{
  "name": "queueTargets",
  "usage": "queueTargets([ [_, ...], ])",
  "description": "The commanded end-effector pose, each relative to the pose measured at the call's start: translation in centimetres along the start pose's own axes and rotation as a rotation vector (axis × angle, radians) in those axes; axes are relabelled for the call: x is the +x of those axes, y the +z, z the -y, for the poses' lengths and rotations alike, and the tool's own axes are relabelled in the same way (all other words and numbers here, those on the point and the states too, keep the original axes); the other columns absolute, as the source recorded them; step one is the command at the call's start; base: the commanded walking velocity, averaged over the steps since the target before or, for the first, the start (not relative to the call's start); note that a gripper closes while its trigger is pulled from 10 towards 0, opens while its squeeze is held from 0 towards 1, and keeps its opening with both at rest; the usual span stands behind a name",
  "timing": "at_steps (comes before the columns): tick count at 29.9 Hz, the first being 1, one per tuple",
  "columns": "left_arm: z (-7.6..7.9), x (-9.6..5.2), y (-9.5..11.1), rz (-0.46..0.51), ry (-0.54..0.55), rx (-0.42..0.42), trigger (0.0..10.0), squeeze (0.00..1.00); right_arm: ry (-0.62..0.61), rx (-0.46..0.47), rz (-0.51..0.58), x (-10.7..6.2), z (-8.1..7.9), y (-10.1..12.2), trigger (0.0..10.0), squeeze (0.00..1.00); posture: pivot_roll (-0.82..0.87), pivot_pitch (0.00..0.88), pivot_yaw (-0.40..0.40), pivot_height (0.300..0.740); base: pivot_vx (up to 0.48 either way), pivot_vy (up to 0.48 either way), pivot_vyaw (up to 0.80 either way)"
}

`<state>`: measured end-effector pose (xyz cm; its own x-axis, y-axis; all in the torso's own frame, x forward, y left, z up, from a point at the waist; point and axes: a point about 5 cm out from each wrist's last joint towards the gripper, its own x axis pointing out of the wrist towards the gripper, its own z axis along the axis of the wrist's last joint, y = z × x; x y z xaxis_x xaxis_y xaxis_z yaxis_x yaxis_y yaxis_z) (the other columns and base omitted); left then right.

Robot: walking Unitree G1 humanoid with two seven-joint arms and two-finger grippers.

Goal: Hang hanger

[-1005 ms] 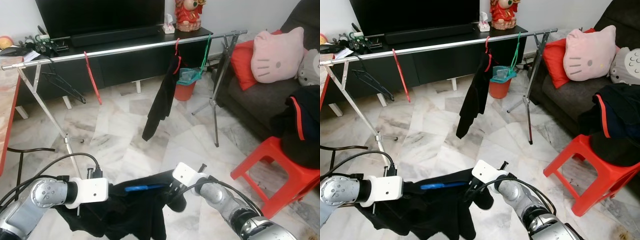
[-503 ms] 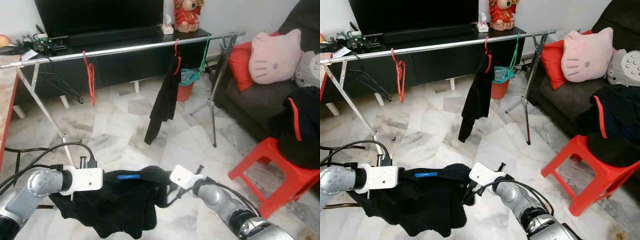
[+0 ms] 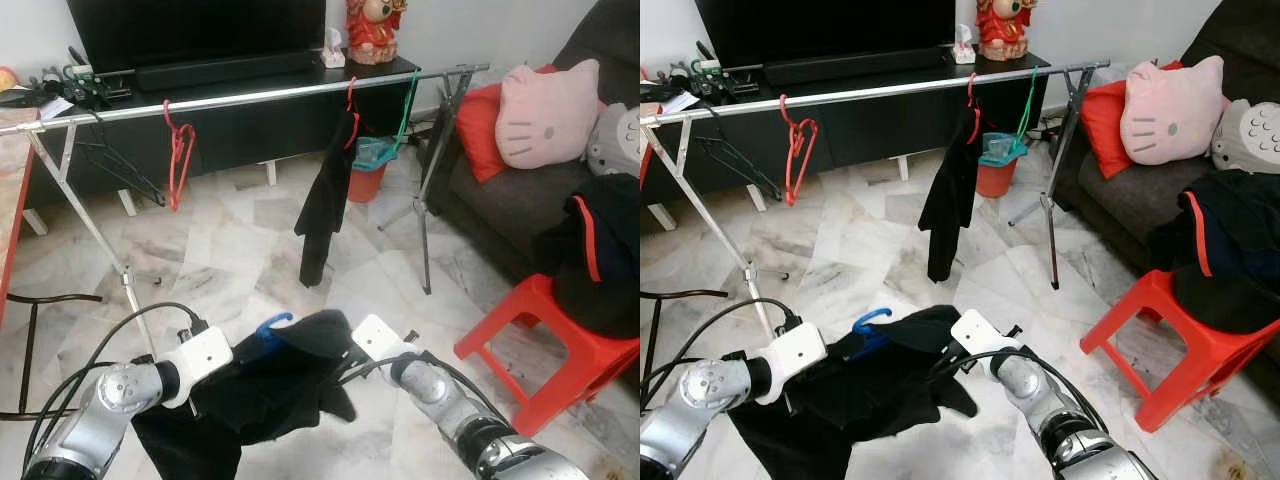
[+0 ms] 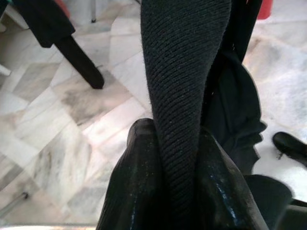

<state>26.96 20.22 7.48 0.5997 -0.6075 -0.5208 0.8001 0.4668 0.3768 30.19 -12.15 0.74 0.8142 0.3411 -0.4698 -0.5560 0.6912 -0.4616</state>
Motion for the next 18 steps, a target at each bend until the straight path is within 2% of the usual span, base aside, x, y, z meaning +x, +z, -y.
queueTargets([
  [1,-1.3,-0.9,1.1,0.049,0.008,0.046,10.0,0.00,-0.014,-0.027,-0.033,-0.2,0.4,-0.6,10.0,1.00,0.11,0.000,-0.041,0.740,0.000,0.000,0.00],
  [5,-0.9,-1.5,1.3,0.046,-0.080,0.105,10.0,0.00,-0.018,-0.046,-0.047,-0.3,0.6,-1.0,10.0,1.00,0.11,0.000,-0.040,0.740,0.000,0.000,0.00],
  [10,-0.4,-3.1,0.2,-0.081,-0.267,0.322,10.0,0.00,-0.018,-0.094,-0.069,-0.7,1.3,-1.6,10.0,1.00,0.11,0.000,-0.043,0.740,0.000,0.000,0.00],
  [15,-0.7,-3.8,0.3,-0.088,-0.328,0.346,10.0,0.00,-0.012,-0.107,-0.073,-0.8,1.6,-1.8,10.0,1.00,0.11,0.000,-0.046,0.740,0.000,0.000,0.00],
  [18,-1.4,-4.0,0.7,-0.062,-0.297,0.328,10.0,0.00,0.008,-0.116,-0.071,-0.8,1.4,-1.8,10.0,1.00,0.11,0.000,-0.046,0.740,0.000,0.000,0.00],
])
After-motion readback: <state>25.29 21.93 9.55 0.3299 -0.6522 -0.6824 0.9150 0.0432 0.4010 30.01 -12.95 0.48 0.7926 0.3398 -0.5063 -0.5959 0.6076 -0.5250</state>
